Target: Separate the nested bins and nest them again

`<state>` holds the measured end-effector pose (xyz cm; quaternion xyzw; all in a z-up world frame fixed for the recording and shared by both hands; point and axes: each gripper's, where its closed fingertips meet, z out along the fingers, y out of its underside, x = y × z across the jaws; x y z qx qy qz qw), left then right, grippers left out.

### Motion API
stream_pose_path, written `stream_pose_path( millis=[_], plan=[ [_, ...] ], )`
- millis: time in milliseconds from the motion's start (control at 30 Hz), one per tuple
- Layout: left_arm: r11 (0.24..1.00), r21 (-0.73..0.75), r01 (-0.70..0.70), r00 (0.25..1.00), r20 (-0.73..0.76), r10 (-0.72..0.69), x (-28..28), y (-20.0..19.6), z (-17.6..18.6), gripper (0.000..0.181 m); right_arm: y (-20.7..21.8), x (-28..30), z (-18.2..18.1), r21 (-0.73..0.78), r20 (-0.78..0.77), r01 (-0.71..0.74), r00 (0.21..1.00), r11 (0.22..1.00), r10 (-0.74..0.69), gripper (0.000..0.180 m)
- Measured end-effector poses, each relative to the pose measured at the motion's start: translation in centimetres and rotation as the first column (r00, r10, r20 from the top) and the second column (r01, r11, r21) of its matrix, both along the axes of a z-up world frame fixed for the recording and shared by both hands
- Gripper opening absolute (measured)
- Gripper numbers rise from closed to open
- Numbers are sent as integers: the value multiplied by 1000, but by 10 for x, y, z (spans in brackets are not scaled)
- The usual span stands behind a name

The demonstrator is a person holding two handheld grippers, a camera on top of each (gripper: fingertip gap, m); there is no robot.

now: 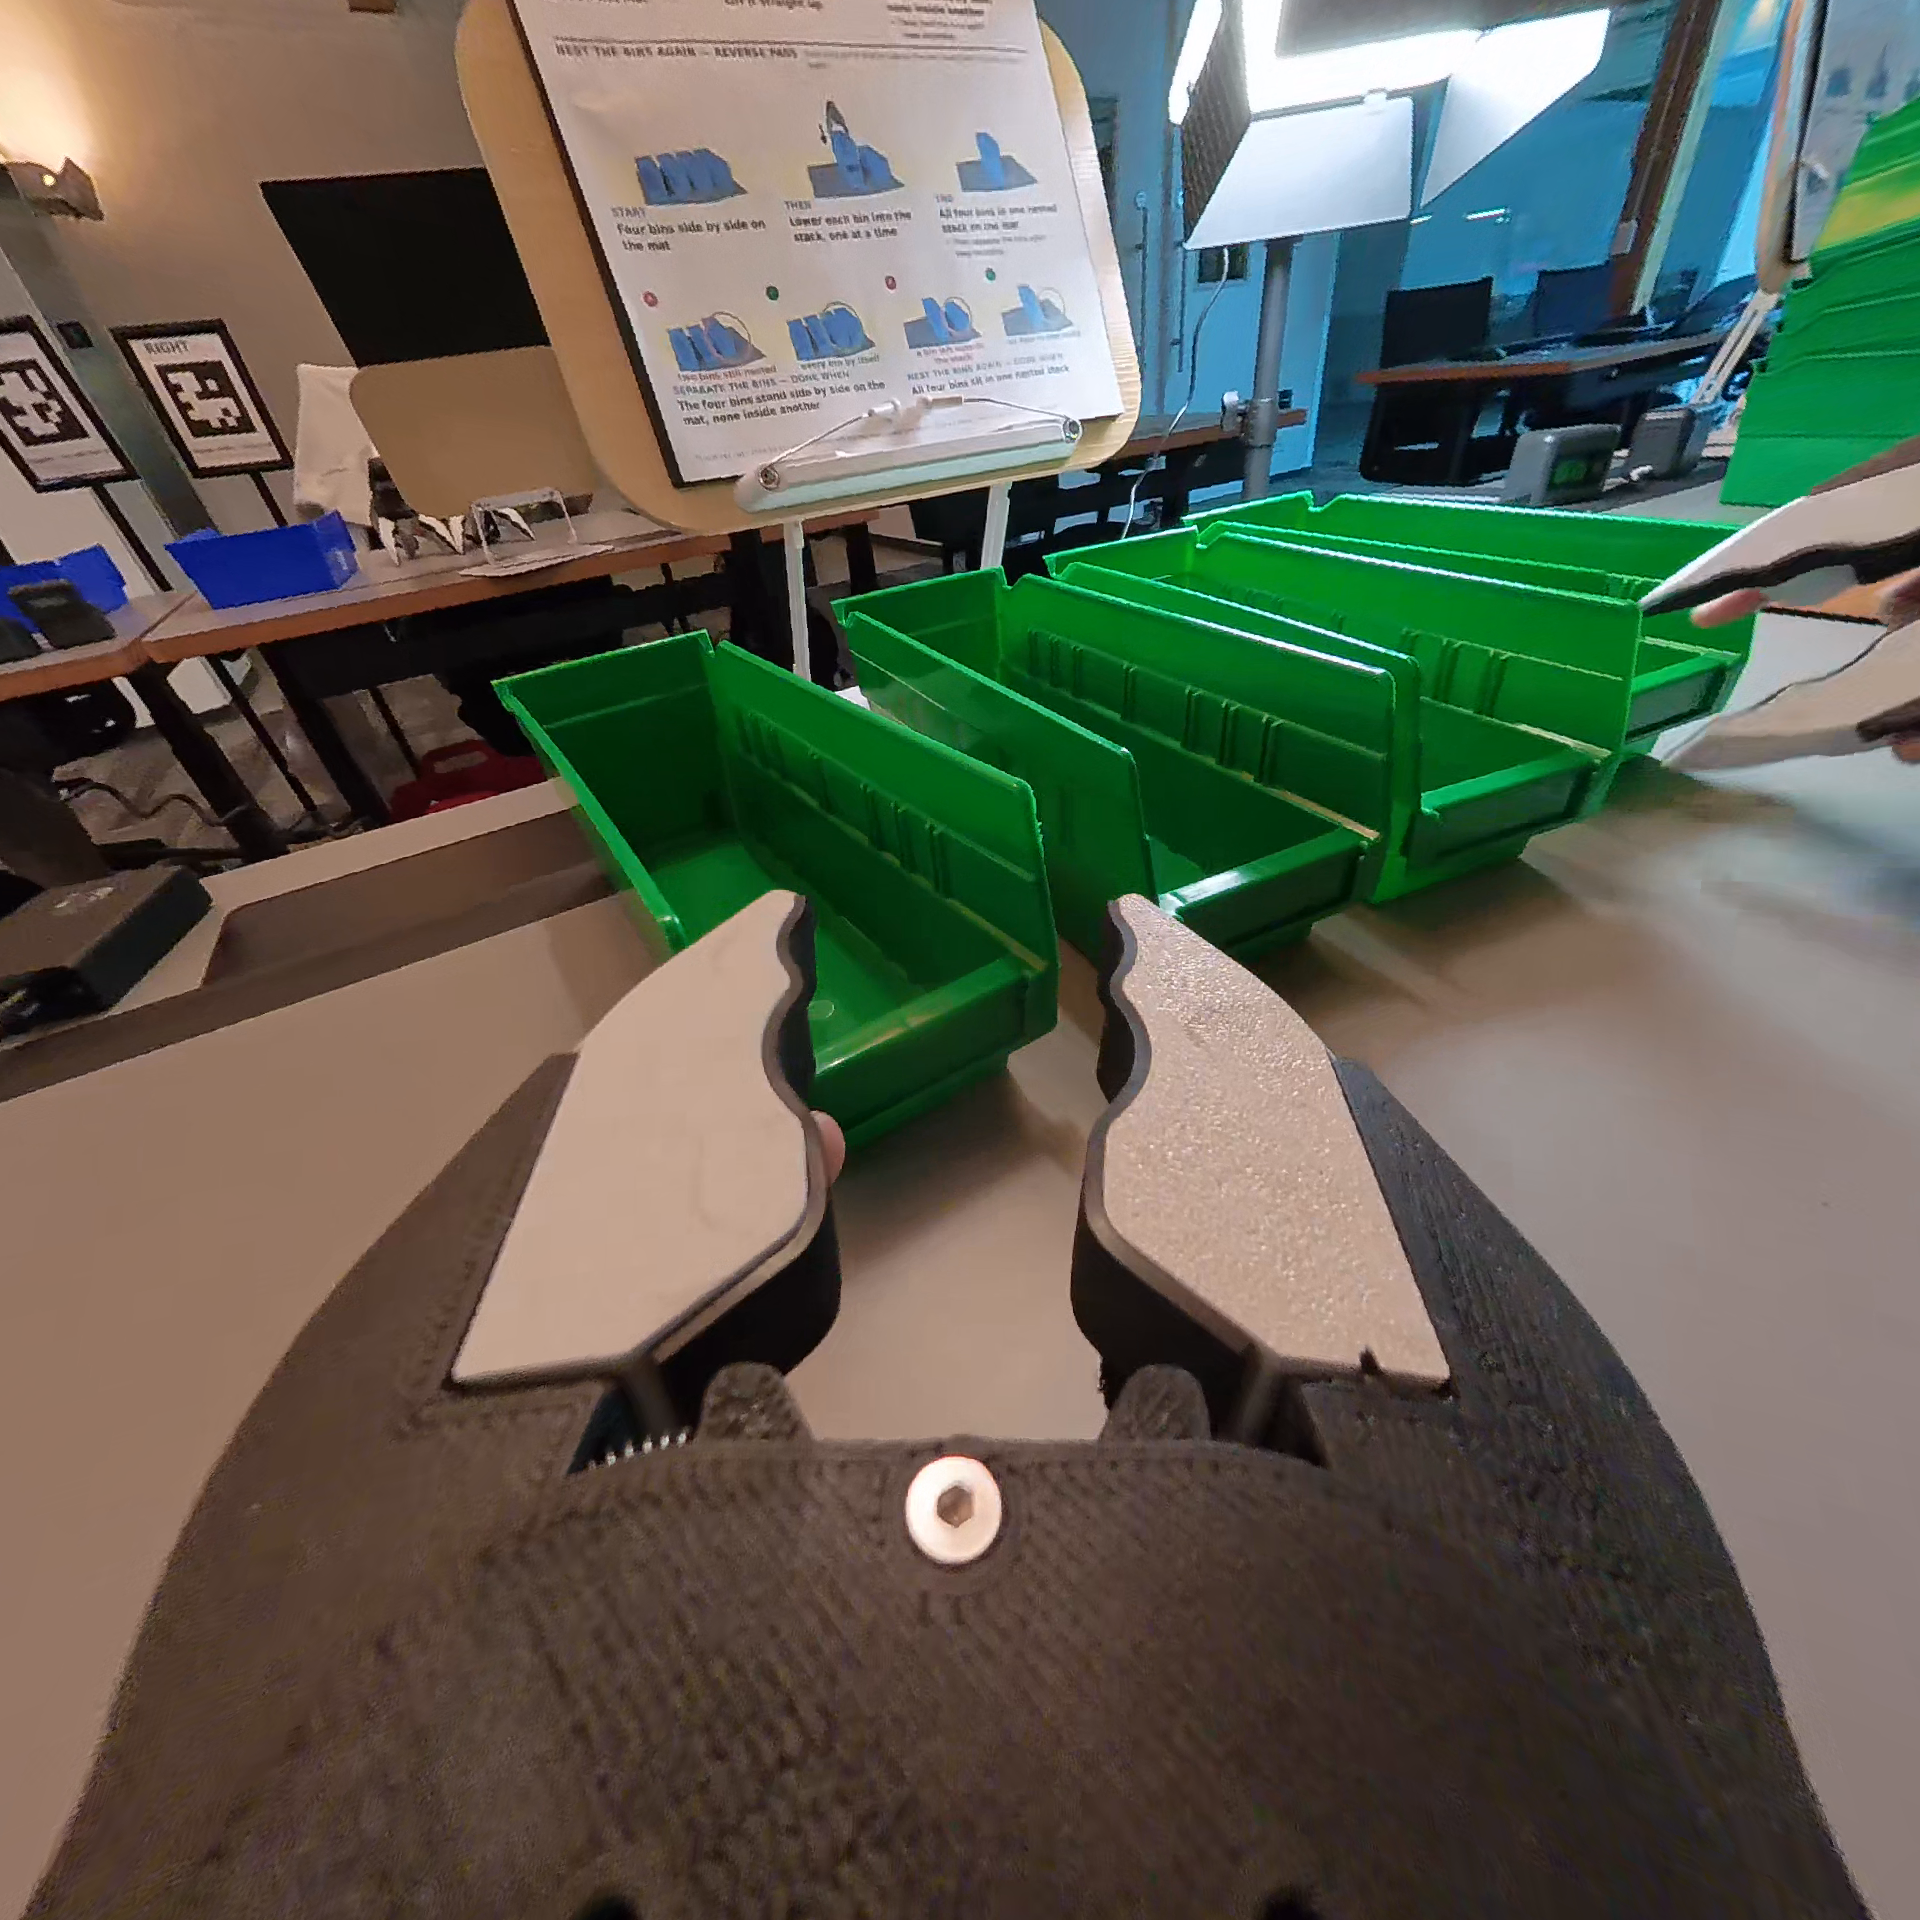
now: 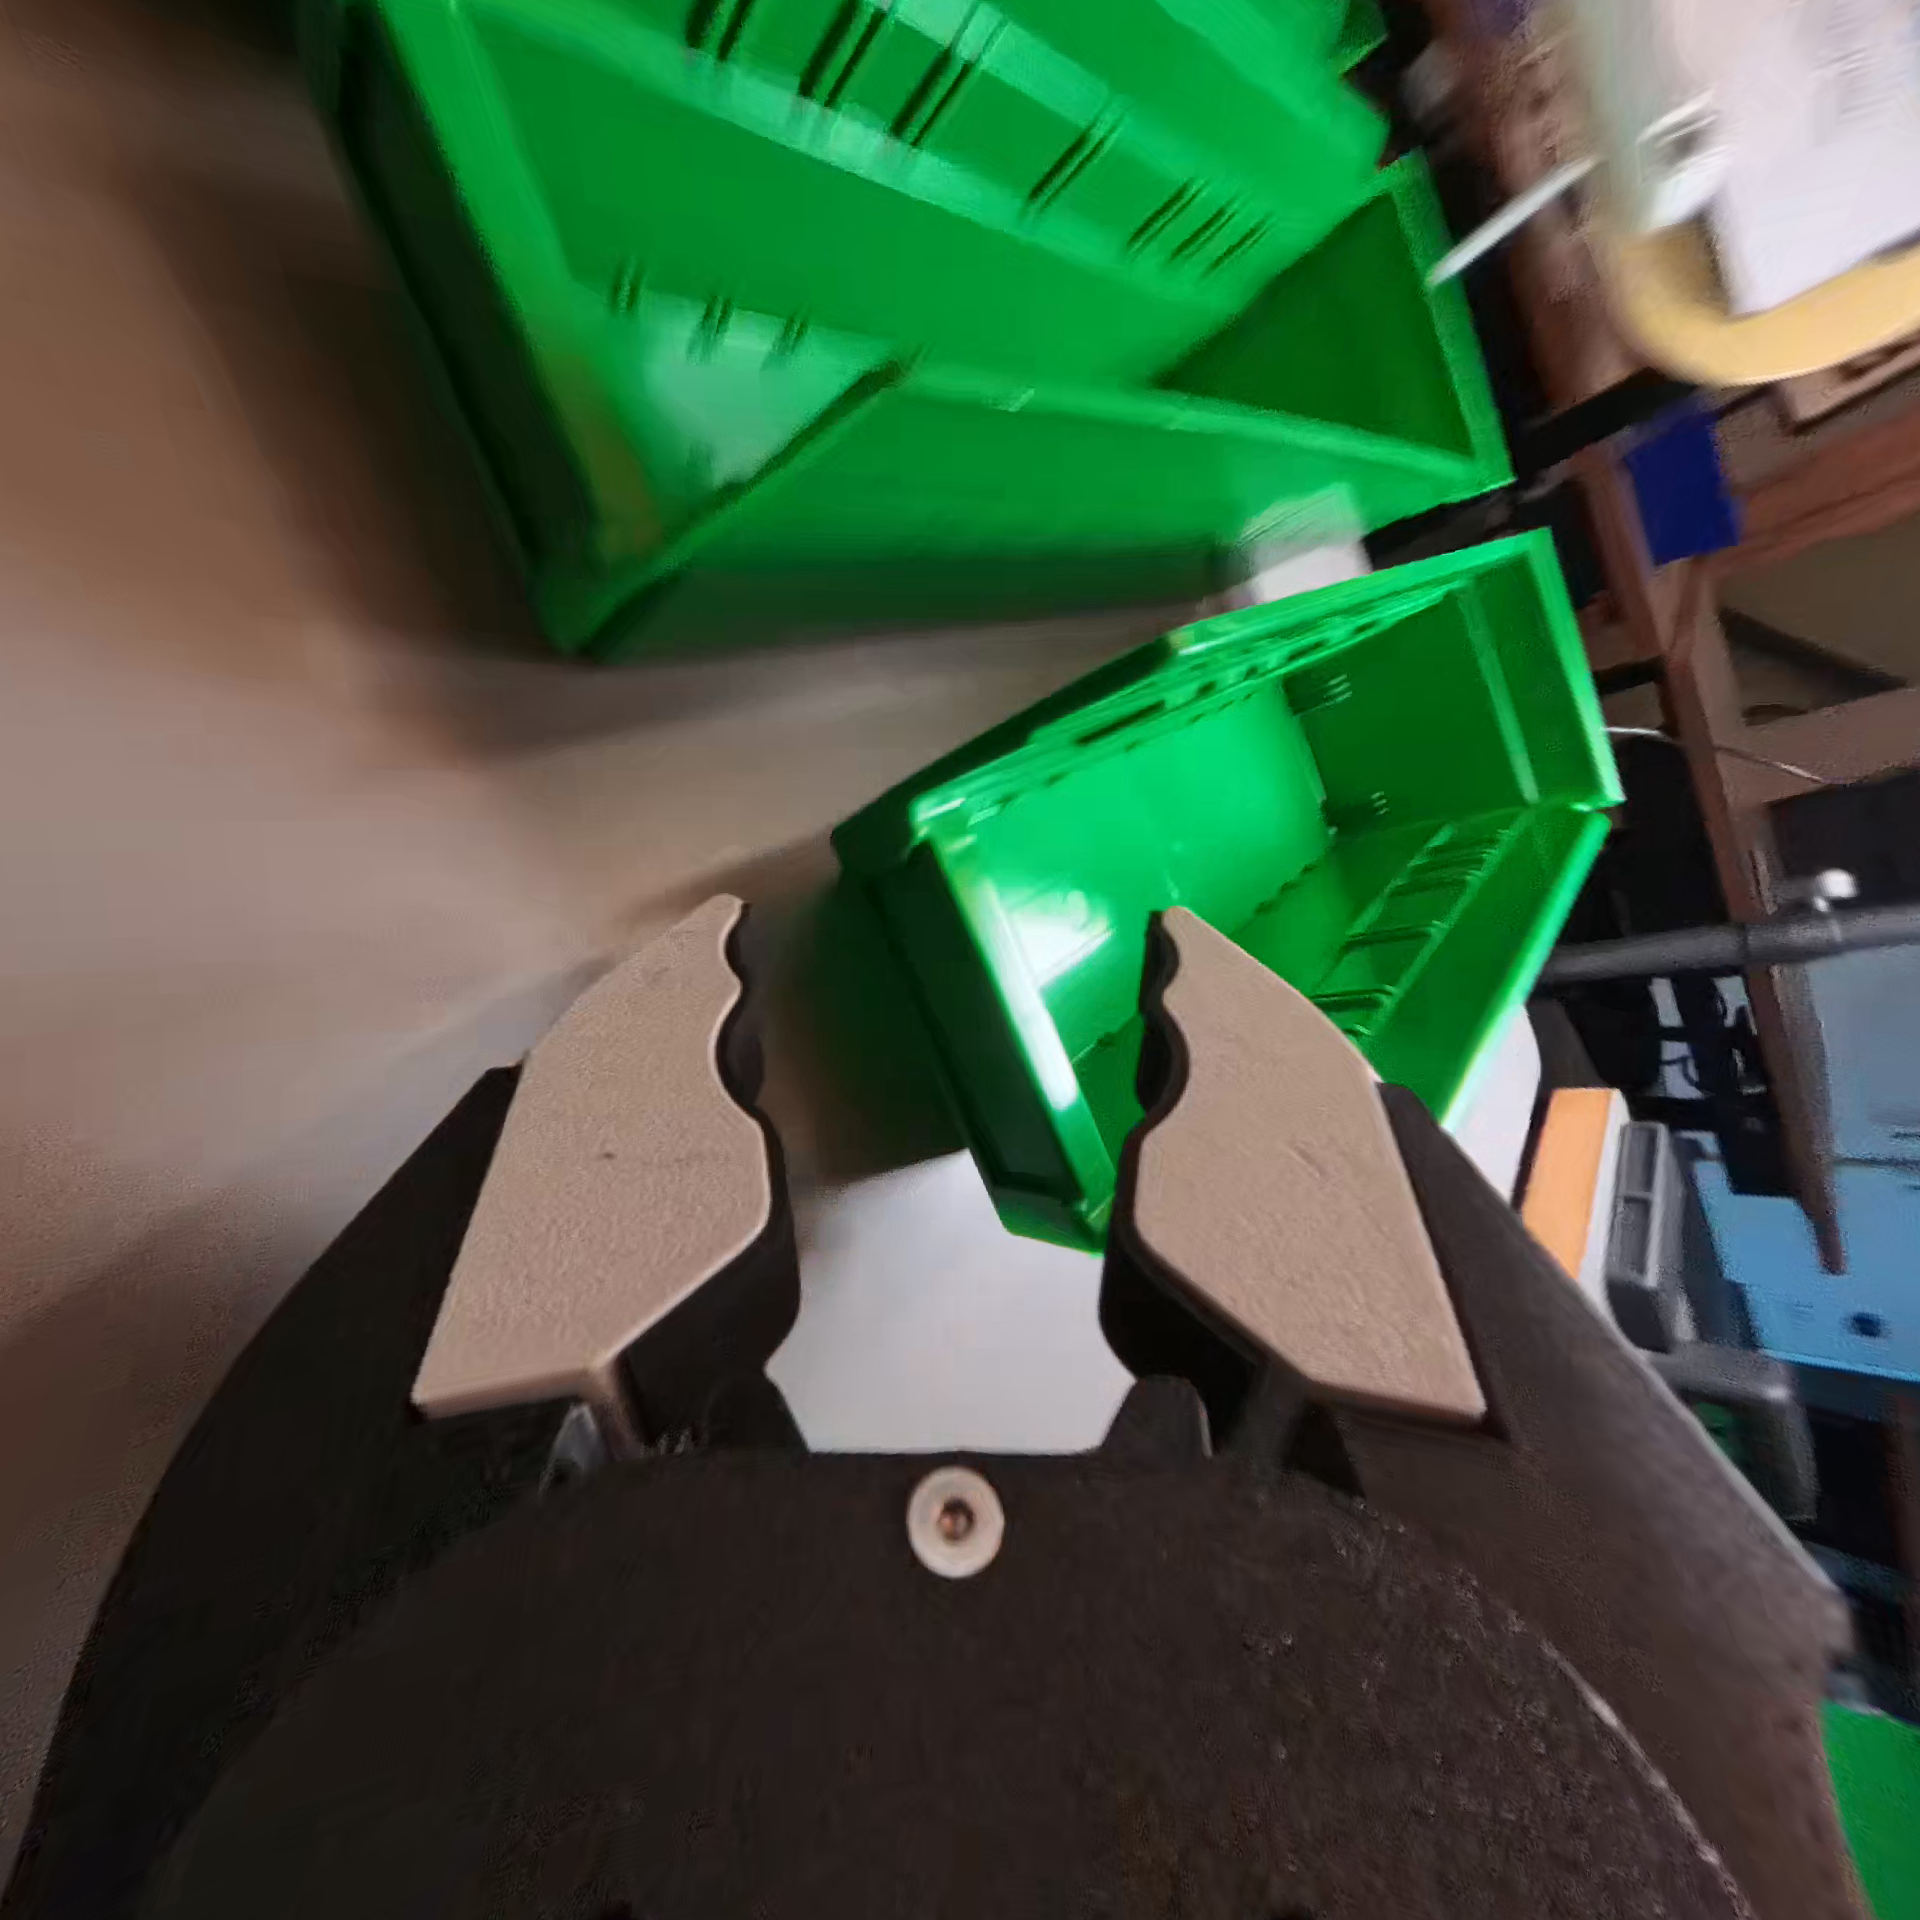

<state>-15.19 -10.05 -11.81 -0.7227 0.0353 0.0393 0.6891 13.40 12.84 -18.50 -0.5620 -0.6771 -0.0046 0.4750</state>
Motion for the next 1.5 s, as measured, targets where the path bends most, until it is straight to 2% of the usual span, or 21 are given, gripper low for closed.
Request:
stream_pose_path(
  millis=[67, 100, 233, 300, 400, 567, 667, 833, 1000, 1100, 1267, 1500],
  plan=[
    [1000, -9, 1, 1000, 12, -1, -1, -1, -2, 52, 10, 2, -21, 25, 205, -20, 979, 1000, 14, 79],
    [1000, -12, -1, 1000, 17, 1, -2, -1, -3, 52, 15, 1, -26, 51, 262, -30, 965, 998, 16, 74],
    [1000, -9, -17, 1000, 6, 17, -5, -3, -1, 52, 31, 0, -29, 37, 373, -17, 928, 999, 2, 66],
    [1000, -14, -12, 1000, 13, 13, -7, -1, -1, 52, 34, 5, -34, -2, 431, 2, 902, 1000, -1, 57],
    [1000, -15, -7, 1000, 14, 7, -14, 8, 5, 51, 36, 13, -42, -39, 501, 1, 866, 999, 19, 31],
    [1000, 4, 15, 1000, 23, -15, -20, 30, 20, 51, 30, 16, -33, 11, 477, -60, 877, 998, 48, 28],
    [1000, 8, 25, 999, 33, -25, -18, 32, 13, 49, 12, 19, -10, -47, 376, -31, 925, 998, 46, 28],
    [998, -40, 51, 999, 18, -51, -12, 29, -6, 48, 5, 29, 36, 59, 385, -20, 923, 998, -4, 27],
    [998, -34, 51, 999, -3, -51, -7, 25, -4, 48, -16, -1, 91, 75, 376, -59, 926, 995, 27, 27],
    [998, -43, 48, 999, -7, -48, -7, 24, -7, 48, -31, -35, 109, 48, 362, -96, 929, 994, 73, 28],
    [998, -53, 36, 999, -37, -38, -6, 22, -12, 47, -48, -83, 92, -14, 405, -132, 906, 991, 127, 28],
    [996, -67, 61, 993, -94, -68, 5, 22, -16, 45, -64, -101, 43, -74, 508, -130, 848, 989, 150, 28]
  ],
)
